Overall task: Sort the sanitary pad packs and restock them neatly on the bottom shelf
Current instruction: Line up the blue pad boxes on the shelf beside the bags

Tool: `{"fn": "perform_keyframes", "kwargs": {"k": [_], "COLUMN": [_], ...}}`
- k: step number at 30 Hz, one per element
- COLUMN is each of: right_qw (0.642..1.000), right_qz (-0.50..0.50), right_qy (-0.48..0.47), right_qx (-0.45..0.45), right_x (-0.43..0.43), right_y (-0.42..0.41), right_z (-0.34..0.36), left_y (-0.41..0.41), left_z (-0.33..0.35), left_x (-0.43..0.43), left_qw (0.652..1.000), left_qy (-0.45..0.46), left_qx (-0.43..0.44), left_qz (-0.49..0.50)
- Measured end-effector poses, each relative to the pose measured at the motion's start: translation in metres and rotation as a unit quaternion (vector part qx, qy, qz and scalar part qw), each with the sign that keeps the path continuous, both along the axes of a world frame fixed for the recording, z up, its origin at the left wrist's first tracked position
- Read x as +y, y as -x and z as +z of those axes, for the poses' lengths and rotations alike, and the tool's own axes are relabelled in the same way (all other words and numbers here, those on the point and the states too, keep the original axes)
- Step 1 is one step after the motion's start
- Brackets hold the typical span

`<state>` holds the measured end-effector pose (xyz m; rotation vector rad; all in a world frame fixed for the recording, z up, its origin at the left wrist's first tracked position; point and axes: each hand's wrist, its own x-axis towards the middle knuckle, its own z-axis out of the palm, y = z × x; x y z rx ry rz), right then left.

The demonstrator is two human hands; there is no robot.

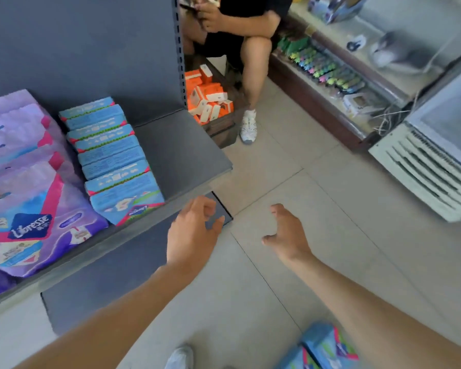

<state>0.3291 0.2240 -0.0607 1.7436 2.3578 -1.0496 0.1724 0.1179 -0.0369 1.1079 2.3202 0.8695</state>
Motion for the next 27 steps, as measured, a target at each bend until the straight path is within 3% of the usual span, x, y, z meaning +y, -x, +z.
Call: {"fn": "perform_keyframes", "kwargs": {"k": [5,9,14,18,27], "right_qw": [0.994,0.983,0.950,0.905,0.774], "right_qz": [-0.057,-0.148,-0.290,-0.401,-0.589], "right_qy": [-0.019,-0.001,0.065,0.121,0.220], "right_qx": [-0.087,-0.111,-0.099,-0.068,0.068], "right_x": [0.003,-0.019,-0.071,-0.123,-0.182], "right_y": [-0.110,-0.192,-0.281,-0.340,-0.419], "right_z": [0.000,-0.009,-0.032,-0.062,-0.154], "left_y": [-0.087,-0.166,-0.257,-0.310,-0.381], "left_z": [-0.013,-0.032,-0.058,-0.095,-0.185], "left_x": [0.048,0.069,0.061,0.040,0.019], "left_qw": [0.969,0.907,0.825,0.799,0.822], "left_qy": [0.085,0.175,0.285,0.356,0.421], "left_qx": [0.004,0.061,0.087,0.036,-0.106], "left_qz": [-0.231,-0.378,-0.480,-0.483,-0.369]}}
